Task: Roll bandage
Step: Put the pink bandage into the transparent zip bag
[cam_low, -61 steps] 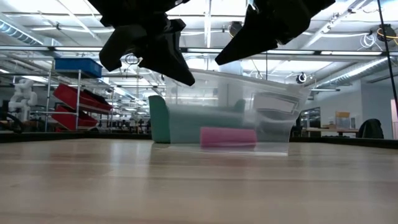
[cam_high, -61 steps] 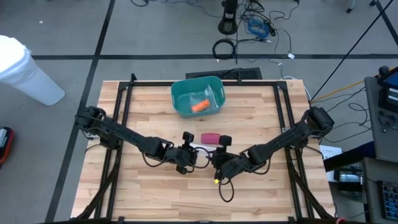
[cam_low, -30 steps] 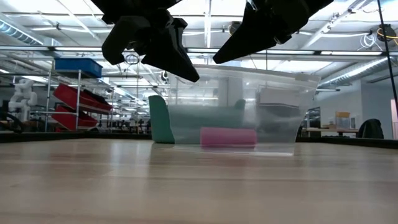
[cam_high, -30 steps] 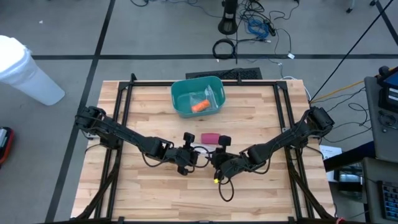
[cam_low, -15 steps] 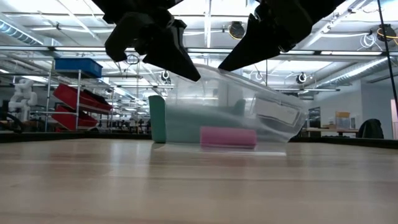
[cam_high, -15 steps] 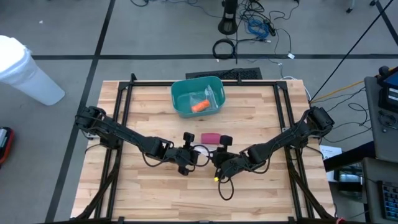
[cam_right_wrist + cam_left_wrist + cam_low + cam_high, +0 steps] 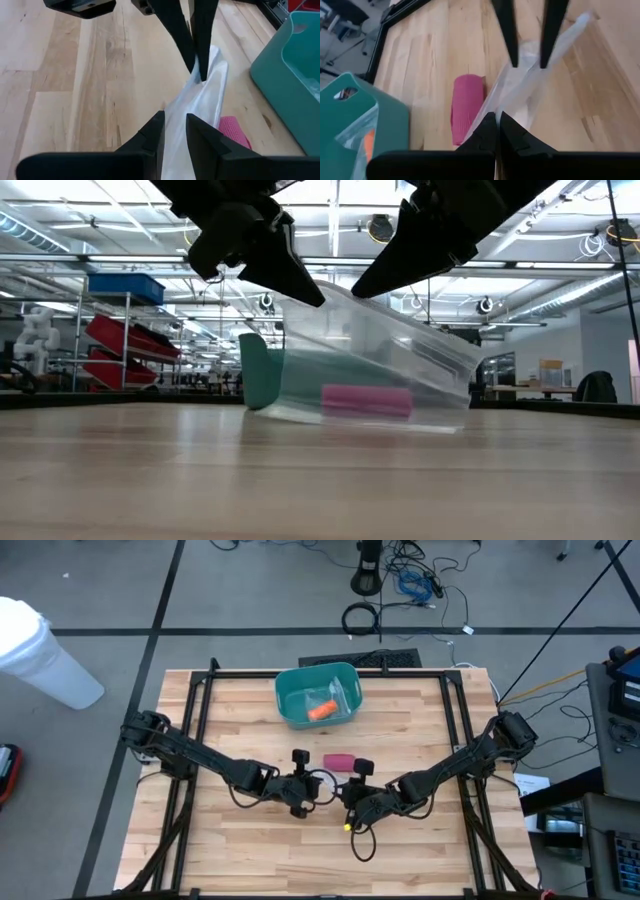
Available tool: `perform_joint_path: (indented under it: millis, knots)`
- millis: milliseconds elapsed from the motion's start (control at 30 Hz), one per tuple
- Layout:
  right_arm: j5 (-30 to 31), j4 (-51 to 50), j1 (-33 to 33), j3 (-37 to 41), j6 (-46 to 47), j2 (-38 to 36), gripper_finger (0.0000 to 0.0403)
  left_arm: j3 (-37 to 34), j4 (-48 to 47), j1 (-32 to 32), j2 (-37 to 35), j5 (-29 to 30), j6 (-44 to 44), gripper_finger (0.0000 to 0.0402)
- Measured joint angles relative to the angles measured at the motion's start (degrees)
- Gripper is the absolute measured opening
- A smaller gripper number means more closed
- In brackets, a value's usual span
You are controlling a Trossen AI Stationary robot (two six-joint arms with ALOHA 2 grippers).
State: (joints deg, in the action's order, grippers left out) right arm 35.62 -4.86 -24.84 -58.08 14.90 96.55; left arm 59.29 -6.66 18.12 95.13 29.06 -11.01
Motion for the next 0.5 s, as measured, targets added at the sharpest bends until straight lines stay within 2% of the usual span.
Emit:
perform_joint_path:
  millis: [500]
  knots:
    - [0.2, -1.6, 0.0, 0.0, 2.9, 0.0, 0.0063, 0.0, 1.7, -0.1, 0.0, 0.0, 1.6, 0.0000]
